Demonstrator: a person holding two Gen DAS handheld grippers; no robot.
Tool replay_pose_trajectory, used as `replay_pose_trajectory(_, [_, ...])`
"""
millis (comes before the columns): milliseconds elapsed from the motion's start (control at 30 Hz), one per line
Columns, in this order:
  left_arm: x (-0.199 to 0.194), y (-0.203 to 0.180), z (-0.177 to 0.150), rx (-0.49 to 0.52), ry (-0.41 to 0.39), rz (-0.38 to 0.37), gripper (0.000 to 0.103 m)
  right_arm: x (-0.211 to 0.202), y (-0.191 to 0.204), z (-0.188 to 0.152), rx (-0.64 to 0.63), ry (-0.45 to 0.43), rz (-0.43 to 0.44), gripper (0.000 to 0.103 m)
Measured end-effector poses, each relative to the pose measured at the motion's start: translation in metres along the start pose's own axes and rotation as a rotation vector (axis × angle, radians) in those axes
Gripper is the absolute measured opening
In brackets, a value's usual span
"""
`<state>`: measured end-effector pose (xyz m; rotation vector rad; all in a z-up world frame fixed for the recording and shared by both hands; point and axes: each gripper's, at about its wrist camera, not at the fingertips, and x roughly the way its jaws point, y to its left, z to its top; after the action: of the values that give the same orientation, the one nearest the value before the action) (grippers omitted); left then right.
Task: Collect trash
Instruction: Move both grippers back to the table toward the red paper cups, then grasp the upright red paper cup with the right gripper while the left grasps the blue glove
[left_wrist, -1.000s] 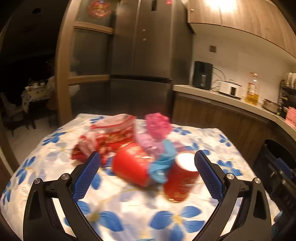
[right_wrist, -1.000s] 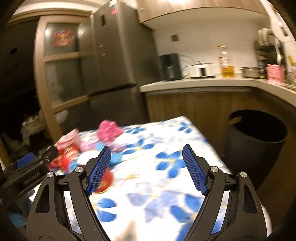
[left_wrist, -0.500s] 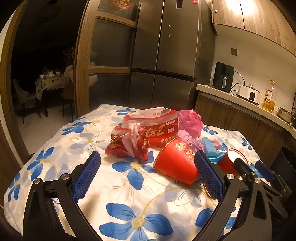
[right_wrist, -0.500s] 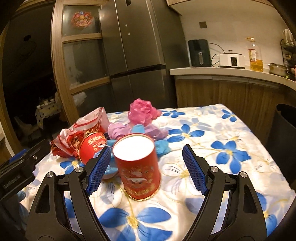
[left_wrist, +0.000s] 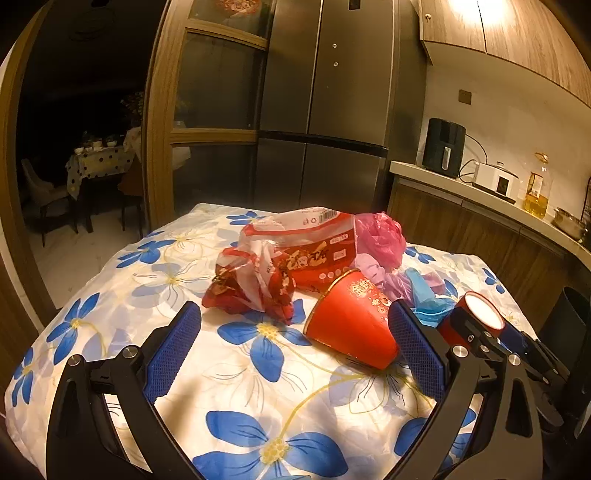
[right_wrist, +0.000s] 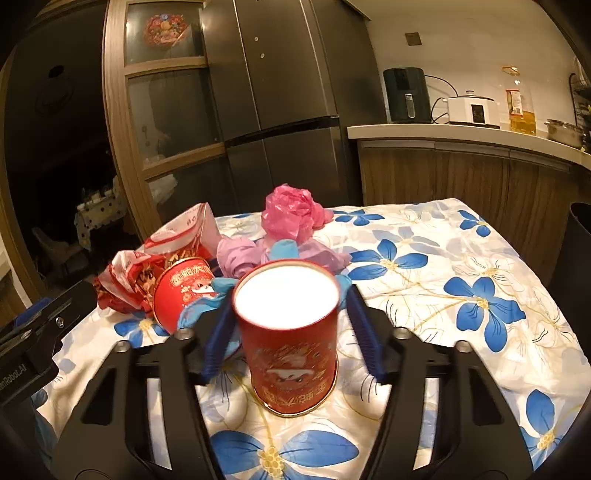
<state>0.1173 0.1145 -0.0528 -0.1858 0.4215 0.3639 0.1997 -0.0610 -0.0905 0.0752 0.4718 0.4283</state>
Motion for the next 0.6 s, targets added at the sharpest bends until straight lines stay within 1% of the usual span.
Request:
replay_pose_trajectory(133, [0.003,-0.011,-0.002,0.022,0.006,-0.020,0.097,-0.007,-0.003,-0.001,-0.008,-0.025,-0.006,0.053])
replay_pose_trajectory(233, [0.006,-0.022,-0.003,0.044,0.015,-0.044,0.097,-0.017,-0.013,0.001,-0.004,-0.051,-0.023,0.053])
replay_pose_trajectory(500, [0.017,-0.072,-0.011,0.136,0.039,-0.135,0.097,-0.048,-0.059,0.006,0.072,-0.093,-0.106,0.053])
replay_pose_trajectory(600, [0.024,-0.091,-0.013,0.174,0.057,-0.150,0.096,-0.059,-0.075,0.006,0.092,-0.104,-0.132,0.053])
